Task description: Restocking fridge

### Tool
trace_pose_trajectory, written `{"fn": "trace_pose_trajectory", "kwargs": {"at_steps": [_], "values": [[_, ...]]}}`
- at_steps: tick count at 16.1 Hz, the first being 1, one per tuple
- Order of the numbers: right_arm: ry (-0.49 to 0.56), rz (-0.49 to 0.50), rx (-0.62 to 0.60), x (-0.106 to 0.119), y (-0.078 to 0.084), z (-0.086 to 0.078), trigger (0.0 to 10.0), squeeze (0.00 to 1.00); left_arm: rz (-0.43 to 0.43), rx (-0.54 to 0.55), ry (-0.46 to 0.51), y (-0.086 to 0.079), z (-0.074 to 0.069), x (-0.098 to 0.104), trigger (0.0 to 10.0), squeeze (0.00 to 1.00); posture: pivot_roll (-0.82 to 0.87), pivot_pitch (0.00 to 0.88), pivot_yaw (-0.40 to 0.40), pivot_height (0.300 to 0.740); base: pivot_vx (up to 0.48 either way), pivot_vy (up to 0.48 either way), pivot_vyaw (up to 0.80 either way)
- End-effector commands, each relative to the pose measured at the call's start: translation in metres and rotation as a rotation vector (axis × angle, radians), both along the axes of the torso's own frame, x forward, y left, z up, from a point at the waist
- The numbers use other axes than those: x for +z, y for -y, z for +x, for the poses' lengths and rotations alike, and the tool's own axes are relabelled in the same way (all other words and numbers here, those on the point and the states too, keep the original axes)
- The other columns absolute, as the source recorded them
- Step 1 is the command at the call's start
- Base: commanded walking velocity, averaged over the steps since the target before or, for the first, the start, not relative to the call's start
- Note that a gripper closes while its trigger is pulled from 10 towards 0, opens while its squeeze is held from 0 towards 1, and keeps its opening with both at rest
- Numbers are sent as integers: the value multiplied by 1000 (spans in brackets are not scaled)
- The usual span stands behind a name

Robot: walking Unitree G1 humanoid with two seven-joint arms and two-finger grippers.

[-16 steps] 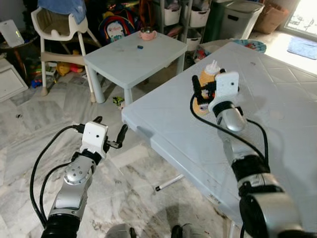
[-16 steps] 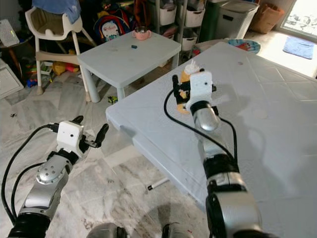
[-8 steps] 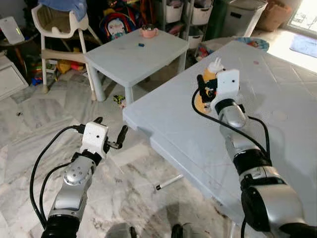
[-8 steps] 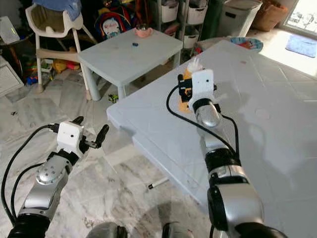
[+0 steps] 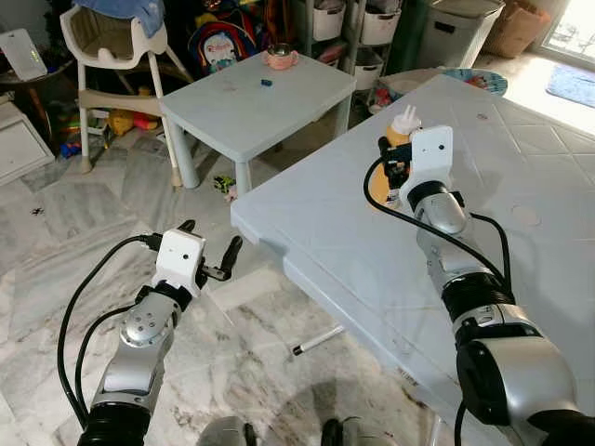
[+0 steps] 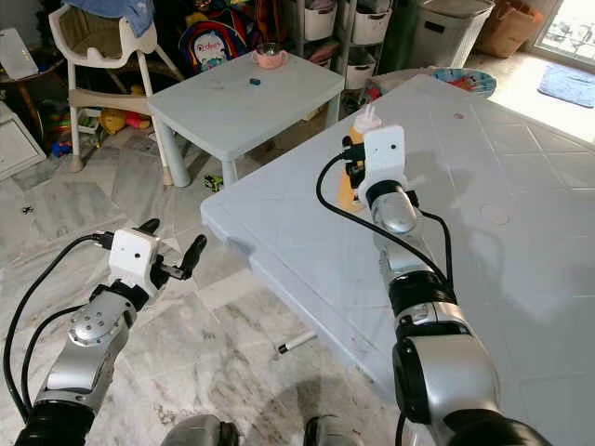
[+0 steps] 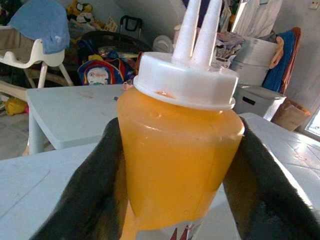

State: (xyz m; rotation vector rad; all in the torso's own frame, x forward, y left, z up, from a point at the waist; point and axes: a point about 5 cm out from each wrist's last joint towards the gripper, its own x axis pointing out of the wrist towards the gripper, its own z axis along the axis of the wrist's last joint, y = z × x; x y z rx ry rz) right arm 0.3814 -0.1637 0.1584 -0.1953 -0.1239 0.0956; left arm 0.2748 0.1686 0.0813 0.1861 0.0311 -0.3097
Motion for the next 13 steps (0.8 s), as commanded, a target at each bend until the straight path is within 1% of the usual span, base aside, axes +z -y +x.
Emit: {"fn": "trace_pose_trajectory", "kwargs": {"at_steps": [1,2,4,7,8,9,10,11,12,13], "values": [[-11,-5,-3,0,3,1,196,0,13,-6,6,1,1,3,10000,0,98,41,-7,740,0,0,0],[-11,-3,-3,0,4,1,0,0,14,-5,8,1,2,4,10000,0,97,41,-8,740,0,0,0],[-11,-2,-3,0,6,1,0,0,17,2,10,-1,3,5,10000,0,96,47,-11,740,0,0,0],[4,-8,8,0,8,-4,0,0,19,63,9,-7,3,5,10000,0,95,46,-21,740,0,0,0],[22,-25,23,0,7,-7,3843,0,14,84,14,-8,2,5,10000,0,91,43,-21,740,0,0,0],[39,-3,35,0,5,-11,3804,0,15,98,15,-9,1,5,10000,0,89,41,-21,740,0,0,0],[60,13,54,1,1,-16,7059,0,16,114,13,-10,0,5,10000,0,87,40,-21,740,0,0,0],[75,28,61,2,-1,-19,10000,0,13,121,11,-11,-1,4,10000,0,86,39,-21,740,0,0,0],[85,59,72,1,-5,-24,10000,0,14,137,7,-12,-2,3,10000,0,84,35,-23,740,0,0,0],[96,96,96,-1,-11,-34,10000,0,7,163,-3,-16,-5,1,10000,0,81,26,-26,740,0,0,0]]}}
